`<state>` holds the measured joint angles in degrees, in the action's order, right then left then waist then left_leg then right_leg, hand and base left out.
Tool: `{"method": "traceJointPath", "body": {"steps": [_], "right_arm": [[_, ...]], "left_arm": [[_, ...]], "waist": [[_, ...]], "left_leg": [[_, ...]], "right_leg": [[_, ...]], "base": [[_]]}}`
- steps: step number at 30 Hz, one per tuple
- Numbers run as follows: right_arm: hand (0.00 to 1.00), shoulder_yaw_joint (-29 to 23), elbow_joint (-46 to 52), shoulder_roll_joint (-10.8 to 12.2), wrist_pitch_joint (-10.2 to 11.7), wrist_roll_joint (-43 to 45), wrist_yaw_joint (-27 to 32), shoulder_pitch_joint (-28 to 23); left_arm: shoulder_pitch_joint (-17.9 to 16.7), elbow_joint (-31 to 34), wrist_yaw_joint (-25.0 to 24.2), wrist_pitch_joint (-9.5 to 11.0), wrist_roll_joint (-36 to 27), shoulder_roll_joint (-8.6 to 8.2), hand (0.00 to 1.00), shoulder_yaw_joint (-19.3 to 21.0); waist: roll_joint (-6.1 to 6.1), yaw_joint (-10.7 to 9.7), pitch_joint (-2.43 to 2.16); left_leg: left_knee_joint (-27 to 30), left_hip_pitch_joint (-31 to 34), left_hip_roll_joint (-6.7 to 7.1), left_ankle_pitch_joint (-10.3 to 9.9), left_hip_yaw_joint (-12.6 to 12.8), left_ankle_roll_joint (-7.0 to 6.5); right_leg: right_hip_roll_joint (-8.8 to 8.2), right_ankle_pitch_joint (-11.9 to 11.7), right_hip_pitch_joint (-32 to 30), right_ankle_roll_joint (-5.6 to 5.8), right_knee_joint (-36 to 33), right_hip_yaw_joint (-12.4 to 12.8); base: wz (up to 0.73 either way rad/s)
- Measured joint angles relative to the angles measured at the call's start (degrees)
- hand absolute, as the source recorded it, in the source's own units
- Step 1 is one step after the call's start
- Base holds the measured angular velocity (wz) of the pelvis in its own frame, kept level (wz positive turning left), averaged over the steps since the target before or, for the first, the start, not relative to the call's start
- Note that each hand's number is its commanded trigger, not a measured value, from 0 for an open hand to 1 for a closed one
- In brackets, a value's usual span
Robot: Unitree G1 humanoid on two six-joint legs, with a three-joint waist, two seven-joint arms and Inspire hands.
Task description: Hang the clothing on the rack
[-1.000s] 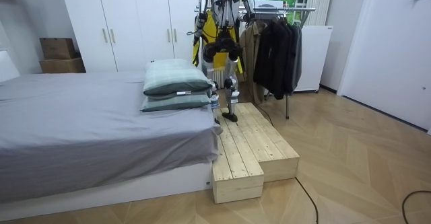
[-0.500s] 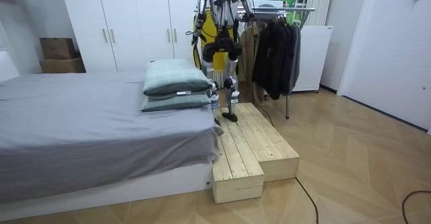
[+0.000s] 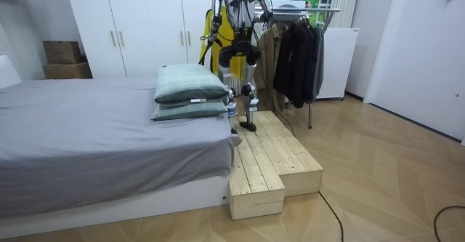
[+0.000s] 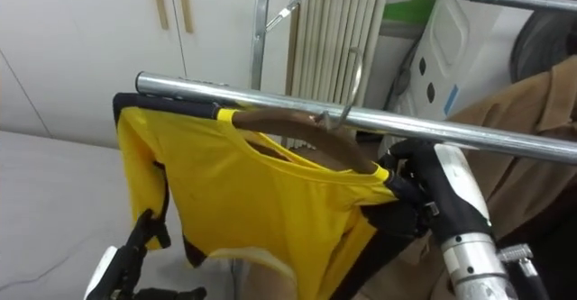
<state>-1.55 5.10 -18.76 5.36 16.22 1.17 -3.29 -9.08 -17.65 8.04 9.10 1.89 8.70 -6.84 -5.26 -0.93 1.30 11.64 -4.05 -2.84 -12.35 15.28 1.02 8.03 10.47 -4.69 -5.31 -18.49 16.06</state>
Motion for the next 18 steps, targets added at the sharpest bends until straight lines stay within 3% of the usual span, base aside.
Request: {"method": "traceJointPath", "body": {"steps": [6,11,18], "right_arm": [[1.00,0.0,-3.1,-0.1,-0.1,-2.9,-2.1,0.8],[1.00,0.0,-5.0,-0.2,-0.1,-4.0,-3.1,2.0],[1.00,1.2,-9.5,-0.4,-0.3,-9.8,-5.6,2.0]], "left_arm": [[0.0,-0.9,-0.1,0.0,0.1,-0.11,0.00,-0.1],[-0.1,-0.8,0.0,0.0,0.2,-0.28,0.00,-0.1],[-0.1,0.4,0.3,0.0,-0.1,0.67,0.00,-0.2]], "waist": [[0.22,0.2,-0.04],[0.85,1.2,-0.42],[1.02,2.1,-0.53]], "left_leg": [[0.0,-0.5,-0.33,0.0,-0.4,0.02],[0.0,-0.6,-0.58,0.0,-0.3,0.04],[-0.1,-0.7,-0.82,0.3,-1.4,0.52]], "right_leg": [[0.01,-0.1,1.0,-0.20,1.0,-0.8],[-0.06,-0.2,1.0,-0.37,1.0,-2.1],[-0.12,-0.5,1.9,-0.81,1.9,-3.3]], "base": [[0.04],[0.01],[0.08]]}}
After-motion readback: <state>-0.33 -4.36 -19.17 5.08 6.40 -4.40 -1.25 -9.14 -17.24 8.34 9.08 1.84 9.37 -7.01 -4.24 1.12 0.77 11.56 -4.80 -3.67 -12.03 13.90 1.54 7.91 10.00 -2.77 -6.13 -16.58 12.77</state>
